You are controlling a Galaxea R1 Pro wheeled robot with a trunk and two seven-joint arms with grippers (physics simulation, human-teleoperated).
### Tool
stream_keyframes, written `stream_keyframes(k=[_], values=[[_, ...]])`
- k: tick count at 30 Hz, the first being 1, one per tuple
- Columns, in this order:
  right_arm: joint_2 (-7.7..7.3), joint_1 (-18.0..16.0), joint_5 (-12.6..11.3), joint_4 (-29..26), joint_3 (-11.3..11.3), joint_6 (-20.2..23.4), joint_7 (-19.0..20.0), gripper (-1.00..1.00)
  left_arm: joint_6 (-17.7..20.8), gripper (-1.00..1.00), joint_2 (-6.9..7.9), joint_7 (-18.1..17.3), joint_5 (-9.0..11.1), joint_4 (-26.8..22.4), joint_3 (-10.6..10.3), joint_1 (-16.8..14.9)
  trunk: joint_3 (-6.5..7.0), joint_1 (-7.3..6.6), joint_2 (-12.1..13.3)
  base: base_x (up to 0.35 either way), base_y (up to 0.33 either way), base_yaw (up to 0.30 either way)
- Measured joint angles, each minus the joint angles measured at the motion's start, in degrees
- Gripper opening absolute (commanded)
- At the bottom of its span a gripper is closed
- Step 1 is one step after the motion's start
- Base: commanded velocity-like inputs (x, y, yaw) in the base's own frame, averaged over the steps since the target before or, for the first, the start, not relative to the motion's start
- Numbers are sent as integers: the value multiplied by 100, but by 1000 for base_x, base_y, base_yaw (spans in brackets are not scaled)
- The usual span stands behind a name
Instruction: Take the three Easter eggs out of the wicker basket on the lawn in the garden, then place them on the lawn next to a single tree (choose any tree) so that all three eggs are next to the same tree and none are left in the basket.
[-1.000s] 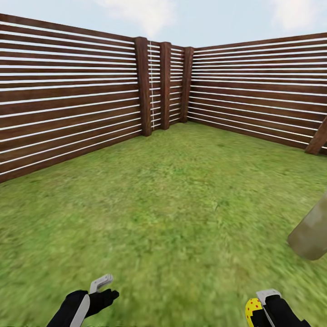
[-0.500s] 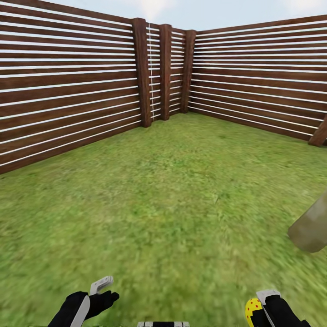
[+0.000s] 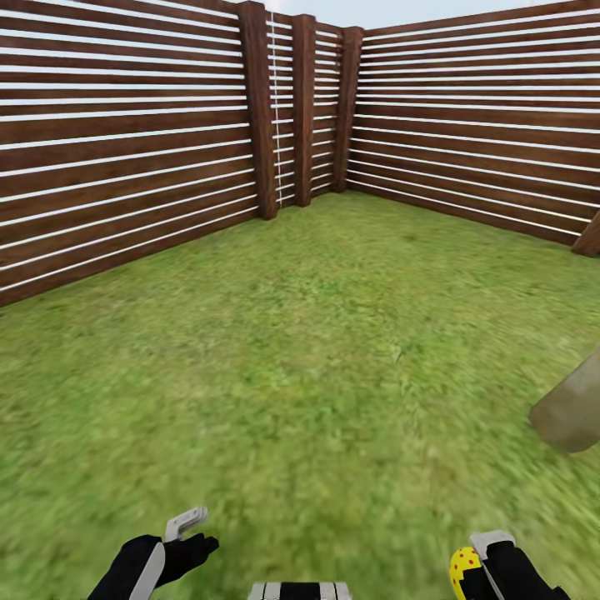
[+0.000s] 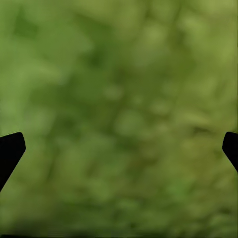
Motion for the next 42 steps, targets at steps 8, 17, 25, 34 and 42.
stream_keyframes(k=[8,17,25,34,42], values=[[6,0,-1,0,0,-1,0,-100,0,100,0,0,0,0,0,0,-177,21,-11,0,0,0],[6,0,0,0,0,1,0,-100,0,100,-1,0,0,0,0,0,-266,31,-16,0,0,0],[2,0,0,0,0,2,0,-100,0,100,-3,0,1,0,-1,0,-289,33,-18,0,0,0],[0,0,1,0,1,2,-1,100,0,100,-2,0,1,0,-1,0,-289,33,-18,0,0,0],[1,0,-8,0,-7,-2,0,100,0,100,-1,-9,1,61,-1,0,-245,28,-15,-1,0,0]])
